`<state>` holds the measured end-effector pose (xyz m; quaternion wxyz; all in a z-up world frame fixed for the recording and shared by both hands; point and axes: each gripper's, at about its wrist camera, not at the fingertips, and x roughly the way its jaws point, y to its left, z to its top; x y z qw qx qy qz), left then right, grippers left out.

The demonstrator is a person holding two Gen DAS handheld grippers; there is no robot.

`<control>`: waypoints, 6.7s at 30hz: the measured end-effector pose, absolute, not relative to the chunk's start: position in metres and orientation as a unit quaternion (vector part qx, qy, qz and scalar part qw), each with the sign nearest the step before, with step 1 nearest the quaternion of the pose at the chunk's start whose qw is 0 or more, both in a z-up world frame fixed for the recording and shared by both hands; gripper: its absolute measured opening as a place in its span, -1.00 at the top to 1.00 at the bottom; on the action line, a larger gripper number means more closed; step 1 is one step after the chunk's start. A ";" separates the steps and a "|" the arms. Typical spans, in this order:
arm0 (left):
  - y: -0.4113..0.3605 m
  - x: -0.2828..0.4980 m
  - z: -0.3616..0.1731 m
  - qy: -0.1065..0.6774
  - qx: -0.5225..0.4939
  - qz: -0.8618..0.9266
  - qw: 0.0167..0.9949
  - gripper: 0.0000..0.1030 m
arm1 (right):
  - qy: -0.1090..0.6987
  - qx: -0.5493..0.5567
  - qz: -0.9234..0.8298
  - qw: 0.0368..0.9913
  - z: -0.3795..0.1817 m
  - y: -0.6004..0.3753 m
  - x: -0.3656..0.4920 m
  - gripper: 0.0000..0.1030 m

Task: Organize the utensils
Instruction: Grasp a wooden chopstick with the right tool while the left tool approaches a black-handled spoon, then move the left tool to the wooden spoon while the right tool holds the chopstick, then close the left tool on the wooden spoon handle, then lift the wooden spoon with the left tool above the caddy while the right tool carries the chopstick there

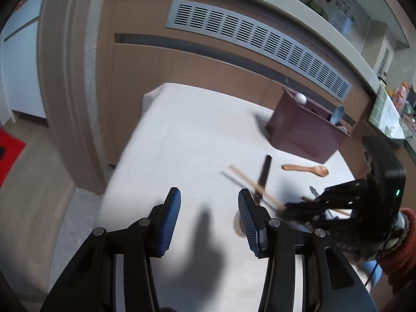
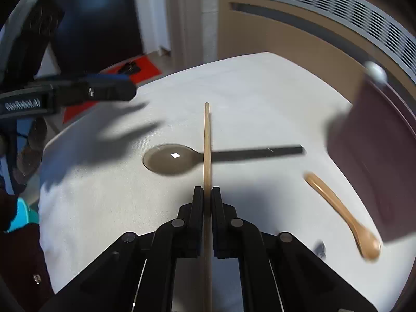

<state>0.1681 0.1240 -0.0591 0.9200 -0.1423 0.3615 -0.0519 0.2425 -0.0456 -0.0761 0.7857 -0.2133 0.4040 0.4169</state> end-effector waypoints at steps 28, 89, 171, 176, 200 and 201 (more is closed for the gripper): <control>-0.086 0.173 -0.089 0.429 0.140 -0.239 0.860 0.08 | 0.431 -0.004 0.192 0.882 -0.081 -0.270 0.230 0.61; -0.066 0.314 -0.084 0.474 0.016 -0.277 0.836 0.08 | 0.432 -0.008 0.172 0.885 -0.075 -0.255 0.257 0.43; -0.009 0.211 -0.062 0.446 -0.083 -0.196 0.869 0.58 | 0.416 0.022 0.197 0.887 -0.051 -0.239 0.256 0.82; -0.002 0.204 -0.080 0.481 -0.116 -0.199 0.846 0.53 | 0.421 -0.008 0.213 0.882 -0.063 -0.217 0.280 0.80; -0.034 0.266 -0.082 0.450 -0.122 -0.187 0.865 0.52 | 0.440 0.026 0.194 0.876 -0.074 -0.226 0.248 0.72; -0.034 0.263 -0.081 0.450 -0.114 -0.186 0.866 0.52 | 0.450 0.031 0.190 0.872 -0.078 -0.226 0.251 0.73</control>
